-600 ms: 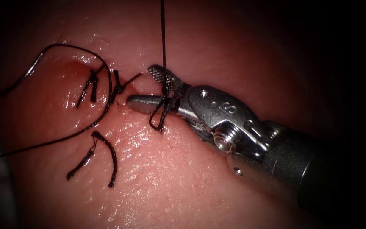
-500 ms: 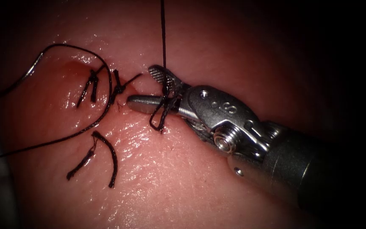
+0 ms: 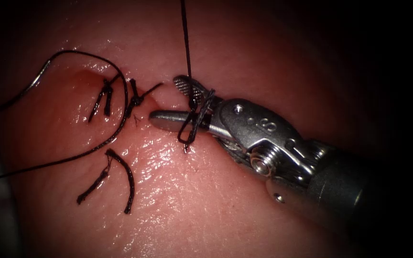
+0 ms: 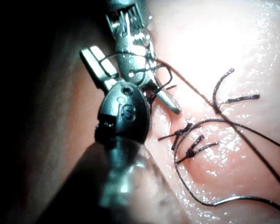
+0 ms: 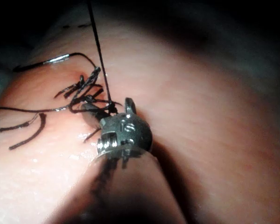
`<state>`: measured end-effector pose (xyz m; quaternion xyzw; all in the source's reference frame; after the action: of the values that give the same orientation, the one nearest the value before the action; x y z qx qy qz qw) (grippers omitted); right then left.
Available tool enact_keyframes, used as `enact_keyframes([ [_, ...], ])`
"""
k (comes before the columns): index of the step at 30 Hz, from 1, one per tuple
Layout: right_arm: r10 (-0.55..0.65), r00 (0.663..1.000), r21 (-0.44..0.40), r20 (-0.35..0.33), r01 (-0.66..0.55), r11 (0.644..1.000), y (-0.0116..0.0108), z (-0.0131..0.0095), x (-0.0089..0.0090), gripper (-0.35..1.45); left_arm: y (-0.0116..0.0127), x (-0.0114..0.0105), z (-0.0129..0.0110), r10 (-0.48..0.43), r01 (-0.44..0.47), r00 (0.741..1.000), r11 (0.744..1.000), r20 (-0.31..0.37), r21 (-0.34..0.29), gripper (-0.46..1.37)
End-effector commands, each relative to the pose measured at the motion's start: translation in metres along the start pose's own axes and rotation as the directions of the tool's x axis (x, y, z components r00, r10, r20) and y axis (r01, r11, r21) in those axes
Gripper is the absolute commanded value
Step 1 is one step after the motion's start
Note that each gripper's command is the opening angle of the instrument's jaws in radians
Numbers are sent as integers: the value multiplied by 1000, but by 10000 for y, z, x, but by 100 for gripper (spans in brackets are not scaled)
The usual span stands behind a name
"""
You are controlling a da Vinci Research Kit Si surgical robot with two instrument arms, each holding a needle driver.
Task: Wound Closure
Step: Cut the suture with the right gripper
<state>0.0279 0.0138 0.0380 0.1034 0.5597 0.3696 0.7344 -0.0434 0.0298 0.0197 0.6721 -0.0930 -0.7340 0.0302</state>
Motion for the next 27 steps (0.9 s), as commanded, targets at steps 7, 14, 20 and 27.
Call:
enact_keyframes([
  [7, -4, 1000, 21, 2, 4, 1000, -3, -11, 9, 145, -1, 0, -3, -1, 1, 1000, 1000, 1, 0, -35],
  [14, -4, 1000, 33, 4, 3, 999, -8, -21, 10, 145, -2, 1, -5, -2, 2, 1000, 1000, 1, 0, -35],
  [20, -10, 1000, 48, 4, 10, 999, -10, -28, 10, 145, -3, 1, -8, -3, 3, 1000, 1000, 4, 2, -35],
  [27, -41, 999, 68, 4, 41, 997, -12, -51, 21, 144, -3, 1, -8, -3, 3, 1000, 1000, 5, 2, -35],
])
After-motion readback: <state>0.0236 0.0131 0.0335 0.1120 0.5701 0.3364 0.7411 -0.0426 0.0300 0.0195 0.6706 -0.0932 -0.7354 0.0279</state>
